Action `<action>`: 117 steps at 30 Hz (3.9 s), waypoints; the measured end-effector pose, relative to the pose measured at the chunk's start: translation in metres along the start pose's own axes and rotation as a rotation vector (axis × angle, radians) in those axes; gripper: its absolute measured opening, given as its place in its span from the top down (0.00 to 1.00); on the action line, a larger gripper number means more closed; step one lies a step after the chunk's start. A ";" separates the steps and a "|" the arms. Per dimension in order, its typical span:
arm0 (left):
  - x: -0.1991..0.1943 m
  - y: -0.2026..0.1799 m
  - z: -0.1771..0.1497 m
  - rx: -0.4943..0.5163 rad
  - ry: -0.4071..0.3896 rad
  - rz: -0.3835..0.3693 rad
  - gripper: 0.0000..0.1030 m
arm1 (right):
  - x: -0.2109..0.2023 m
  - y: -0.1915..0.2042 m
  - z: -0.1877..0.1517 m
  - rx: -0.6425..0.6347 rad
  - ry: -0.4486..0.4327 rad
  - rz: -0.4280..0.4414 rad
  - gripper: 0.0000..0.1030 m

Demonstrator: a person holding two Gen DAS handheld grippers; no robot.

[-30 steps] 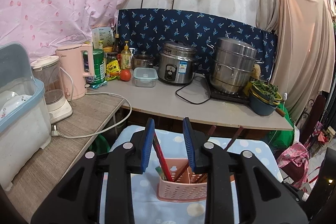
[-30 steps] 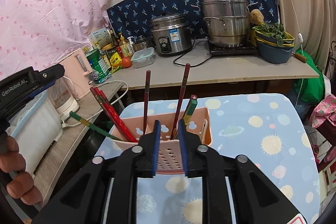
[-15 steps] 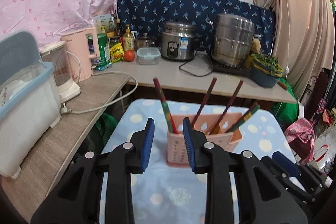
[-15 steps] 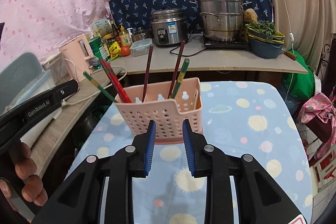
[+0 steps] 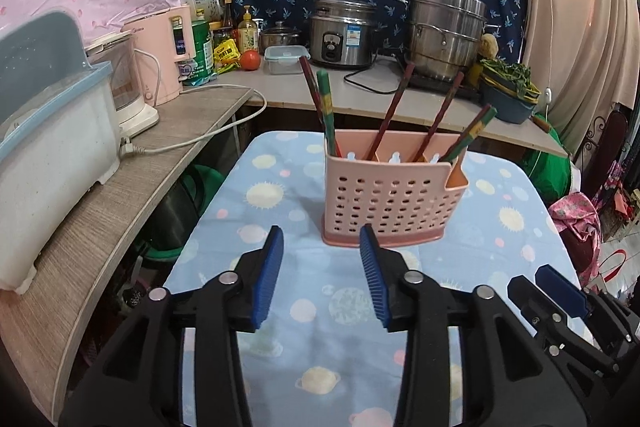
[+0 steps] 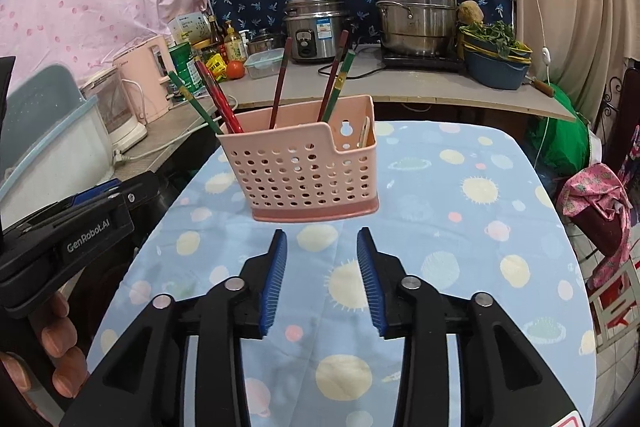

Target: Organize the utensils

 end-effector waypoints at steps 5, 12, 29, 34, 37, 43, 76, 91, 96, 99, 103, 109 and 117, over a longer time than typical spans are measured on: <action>-0.001 -0.001 -0.015 0.003 0.022 0.004 0.56 | 0.000 -0.003 -0.009 -0.007 0.008 -0.022 0.56; 0.000 -0.004 -0.031 0.006 0.042 0.012 0.43 | -0.002 -0.006 -0.017 -0.026 -0.002 -0.056 0.45; -0.001 0.001 -0.047 0.002 0.067 0.059 0.11 | -0.004 -0.012 -0.025 -0.016 0.008 -0.094 0.18; -0.001 0.003 -0.049 0.004 0.071 0.071 0.09 | -0.004 -0.012 -0.027 -0.014 0.001 -0.104 0.16; -0.001 0.003 -0.049 0.005 0.073 0.078 0.09 | -0.003 -0.012 -0.028 -0.010 0.000 -0.102 0.10; 0.000 0.006 -0.050 -0.001 0.078 0.090 0.09 | -0.002 -0.013 -0.027 -0.008 0.000 -0.104 0.07; 0.000 0.008 -0.042 0.017 0.081 0.134 0.09 | 0.003 -0.015 -0.022 -0.002 0.008 -0.111 0.06; 0.001 0.008 -0.040 0.018 0.086 0.142 0.09 | 0.006 -0.015 -0.018 -0.009 0.009 -0.113 0.07; 0.002 0.009 -0.039 0.021 0.088 0.142 0.09 | 0.007 -0.015 -0.014 -0.016 0.014 -0.117 0.06; 0.002 0.010 -0.037 0.024 0.089 0.138 0.09 | 0.007 -0.015 -0.013 -0.015 0.014 -0.120 0.06; 0.003 0.012 -0.036 0.024 0.093 0.139 0.09 | 0.007 -0.018 -0.011 -0.011 0.017 -0.124 0.07; 0.004 0.014 -0.035 0.025 0.094 0.143 0.09 | 0.009 -0.020 -0.009 -0.007 0.020 -0.124 0.07; 0.005 0.014 -0.034 0.030 0.098 0.155 0.09 | 0.009 -0.020 -0.009 -0.008 0.020 -0.124 0.07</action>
Point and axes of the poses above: each gripper's, at about its wrist camera, not at the fingertips, and x roughly the way its jaws point, y to its left, z to its top, the point moved 8 cm from there along x, roughly the way its jaws point, and after that the axes turned 5 degrees about x, right-handed, at the moved point
